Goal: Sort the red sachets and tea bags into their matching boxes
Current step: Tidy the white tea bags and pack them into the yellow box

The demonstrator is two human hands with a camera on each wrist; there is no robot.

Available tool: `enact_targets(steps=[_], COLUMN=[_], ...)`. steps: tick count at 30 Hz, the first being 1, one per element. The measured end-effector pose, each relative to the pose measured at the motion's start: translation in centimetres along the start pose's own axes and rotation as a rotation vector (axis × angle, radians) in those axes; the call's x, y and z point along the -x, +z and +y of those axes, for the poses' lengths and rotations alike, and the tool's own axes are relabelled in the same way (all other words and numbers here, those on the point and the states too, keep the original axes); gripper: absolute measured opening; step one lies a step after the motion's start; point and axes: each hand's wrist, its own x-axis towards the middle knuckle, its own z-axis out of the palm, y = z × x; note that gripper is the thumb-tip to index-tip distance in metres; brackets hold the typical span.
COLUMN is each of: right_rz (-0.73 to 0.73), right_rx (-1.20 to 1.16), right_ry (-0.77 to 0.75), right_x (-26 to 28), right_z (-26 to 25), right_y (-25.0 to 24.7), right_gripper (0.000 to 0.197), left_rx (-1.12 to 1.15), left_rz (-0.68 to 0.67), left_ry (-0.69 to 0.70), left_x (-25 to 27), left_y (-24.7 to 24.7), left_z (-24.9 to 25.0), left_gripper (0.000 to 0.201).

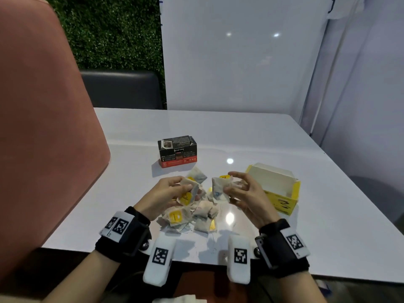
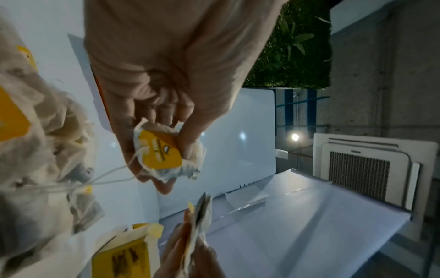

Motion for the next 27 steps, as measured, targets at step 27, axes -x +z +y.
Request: enact_targets(steps=[27], right_rz=[0.073], right_rx=[-0.024], right_ry=[-0.045], right_x=[3.7], right_z=[2.1], right_y=[0.4], right_gripper=[0.013], left_rx=[0.457], left_rz=[0.08], left_ry=[-0.101], left_x=[0.0], left_y=[2.9], left_z=[0.1], left_gripper=[0.006])
